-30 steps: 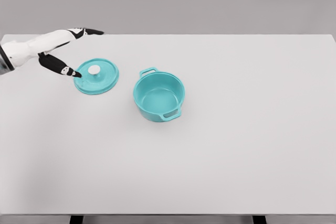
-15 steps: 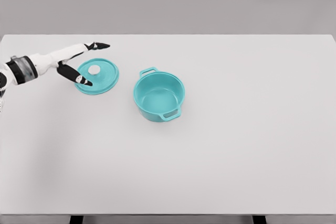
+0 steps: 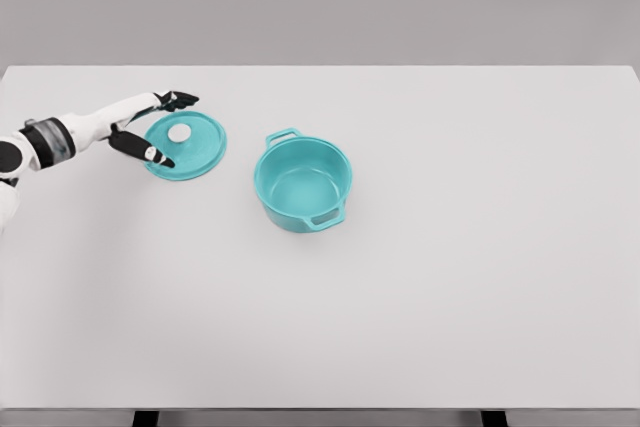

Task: Cover the pot with left arm

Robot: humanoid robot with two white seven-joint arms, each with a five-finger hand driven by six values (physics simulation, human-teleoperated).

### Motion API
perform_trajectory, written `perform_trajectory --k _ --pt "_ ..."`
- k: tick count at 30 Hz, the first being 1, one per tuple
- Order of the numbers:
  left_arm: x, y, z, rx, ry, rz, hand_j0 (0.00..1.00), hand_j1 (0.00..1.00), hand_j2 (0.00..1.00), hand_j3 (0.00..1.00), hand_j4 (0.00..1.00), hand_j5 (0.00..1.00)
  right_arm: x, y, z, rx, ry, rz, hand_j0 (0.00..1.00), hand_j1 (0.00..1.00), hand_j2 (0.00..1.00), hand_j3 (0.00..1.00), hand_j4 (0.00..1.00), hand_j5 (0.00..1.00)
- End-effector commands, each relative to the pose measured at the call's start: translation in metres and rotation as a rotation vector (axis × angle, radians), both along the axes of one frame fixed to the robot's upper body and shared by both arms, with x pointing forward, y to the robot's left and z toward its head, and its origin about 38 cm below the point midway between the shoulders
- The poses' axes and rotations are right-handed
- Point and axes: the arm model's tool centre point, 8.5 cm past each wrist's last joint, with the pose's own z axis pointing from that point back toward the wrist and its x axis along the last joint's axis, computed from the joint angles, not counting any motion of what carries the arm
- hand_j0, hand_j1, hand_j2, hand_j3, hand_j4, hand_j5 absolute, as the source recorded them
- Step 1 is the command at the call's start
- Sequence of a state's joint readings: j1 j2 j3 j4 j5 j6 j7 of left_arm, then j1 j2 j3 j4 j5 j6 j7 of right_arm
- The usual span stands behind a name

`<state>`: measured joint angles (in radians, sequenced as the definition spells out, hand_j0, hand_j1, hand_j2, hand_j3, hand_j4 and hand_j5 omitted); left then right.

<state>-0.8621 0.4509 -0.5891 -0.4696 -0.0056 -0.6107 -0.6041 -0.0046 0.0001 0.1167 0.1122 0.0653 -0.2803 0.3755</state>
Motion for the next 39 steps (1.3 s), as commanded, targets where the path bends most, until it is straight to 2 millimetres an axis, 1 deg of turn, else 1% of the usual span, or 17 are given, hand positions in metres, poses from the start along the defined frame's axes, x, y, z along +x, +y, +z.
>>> perform_trajectory --k 1,8,9,10,13,19,24,26,32,33,35,37,39 --pt "0.0 0.0 -0.003 -0.002 0.005 0.008 0.85 0.85 0.85 0.85 0.85 0.85 0.0 0.0 0.0 0.0 -0.001 0.001 1.0 1.0 1.0 1.0 1.0 1.0" --pt "0.003 -0.002 0.005 -0.01 -0.012 0.001 0.86 0.86 0.86 0.86 0.86 0.86 0.0 0.0 0.0 0.0 -0.001 0.001 1.0 1.0 1.0 1.0 1.0 1.0" --pt "0.004 -0.001 0.007 -0.011 -0.015 0.002 0.86 0.86 0.86 0.86 0.86 0.86 0.0 0.0 0.0 0.0 -0.001 0.001 1.0 1.0 1.0 1.0 1.0 1.0" --pt "0.008 -0.002 0.015 -0.011 -0.03 0.001 0.86 0.86 0.86 0.86 0.86 0.86 0.0 0.0 0.0 0.0 -0.001 0.001 1.0 1.0 1.0 1.0 1.0 1.0" --pt "0.009 -0.005 0.017 -0.021 -0.038 -0.007 0.86 0.86 0.86 0.86 0.86 0.86 0.0 0.0 0.0 0.0 -0.001 0.001 1.0 1.0 1.0 1.0 1.0 1.0" --pt "0.006 0.001 0.012 -0.011 -0.018 0.005 0.86 0.86 0.86 0.86 0.86 0.86 0.0 0.0 0.0 0.0 -0.001 0.001 1.0 1.0 1.0 1.0 1.0 1.0" --pt "0.007 -0.002 0.013 -0.031 -0.023 0.004 0.85 0.85 0.85 0.85 0.85 0.85 0.0 0.0 0.0 0.0 -0.001 0.001 1.0 1.0 1.0 1.0 1.0 1.0" --pt "0.006 0.001 0.012 -0.026 -0.017 0.009 0.85 0.85 0.85 0.85 0.85 0.85 0.0 0.0 0.0 0.0 -0.001 0.001 1.0 1.0 1.0 1.0 1.0 1.0" --pt "0.005 -0.003 0.007 -0.027 -0.009 0.003 0.84 0.84 0.84 0.84 0.84 0.84 0.0 0.0 0.0 0.0 -0.001 0.001 1.0 1.0 1.0 1.0 1.0 1.0" --pt "0.005 -0.003 0.007 -0.027 -0.009 0.003 0.82 0.82 0.82 0.82 0.82 0.82 0.0 0.0 0.0 0.0 -0.001 0.001 1.0 1.0 1.0 1.0 1.0 1.0" --pt "0.005 -0.004 0.007 -0.027 -0.008 0.001 0.83 0.83 0.83 0.83 0.83 0.83 0.0 0.0 0.0 0.0 -0.001 0.001 1.0 1.0 1.0 1.0 1.0 1.0" --pt "0.004 -0.007 0.004 -0.031 -0.003 -0.003 0.81 0.81 0.81 0.81 0.81 0.81 0.0 0.0 0.0 0.0 -0.001 0.001 1.0 1.0 1.0 1.0 1.0 1.0" --pt "0.003 -0.006 0.002 -0.027 0.001 -0.003 0.79 0.79 0.79 0.79 0.79 0.79 0.0 0.0 0.0 0.0 -0.001 0.001 1.0 1.0 1.0 1.0 1.0 1.0"
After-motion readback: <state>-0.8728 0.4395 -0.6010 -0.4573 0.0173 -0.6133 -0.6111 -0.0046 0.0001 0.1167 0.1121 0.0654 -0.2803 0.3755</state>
